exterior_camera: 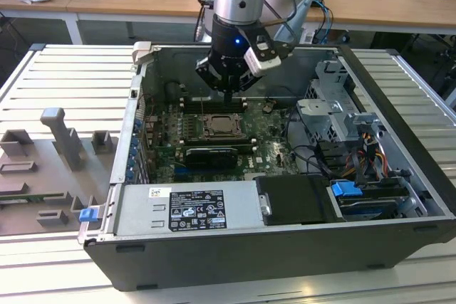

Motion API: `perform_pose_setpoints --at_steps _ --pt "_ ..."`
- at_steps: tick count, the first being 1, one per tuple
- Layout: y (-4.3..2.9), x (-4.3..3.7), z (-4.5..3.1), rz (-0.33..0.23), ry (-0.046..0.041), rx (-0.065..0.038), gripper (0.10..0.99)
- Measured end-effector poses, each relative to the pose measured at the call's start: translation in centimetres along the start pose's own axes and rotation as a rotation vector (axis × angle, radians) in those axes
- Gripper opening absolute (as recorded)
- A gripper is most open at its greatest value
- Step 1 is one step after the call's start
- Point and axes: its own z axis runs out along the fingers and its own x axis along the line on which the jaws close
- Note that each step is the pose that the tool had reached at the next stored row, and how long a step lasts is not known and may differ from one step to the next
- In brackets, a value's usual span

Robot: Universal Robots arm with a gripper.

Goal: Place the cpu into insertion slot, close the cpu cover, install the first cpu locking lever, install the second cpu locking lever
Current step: 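Install the first cpu locking lever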

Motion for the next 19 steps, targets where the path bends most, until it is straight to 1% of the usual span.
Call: perform_pose_setpoints --at_steps 2,3,6,8,12,15,16,18,19 --pt "0.00 0.00 0.01 -0.038 -0.0010 0.001 0.106" --pt "0.00 0.00 0.01 -0.071 -0.0018 0.002 0.106" --pt "0.00 0.00 0.02 -0.129 -0.0033 0.003 0.106" --pt "0.00 0.00 0.03 -0.182 -0.0048 0.004 0.106" --pt "0.00 0.00 0.04 -0.259 -0.0068 0.006 0.106" --pt "0.01 0.00 0.08 -0.331 -0.0086 0.008 0.106" --pt "0.00 0.00 0.09 -0.343 -0.0092 0.008 0.106" --pt "0.01 0.19 0.14 -0.341 -0.0159 0.009 0.106" --pt "0.03 0.25 0.15 -0.335 -0.0162 0.009 0.106"
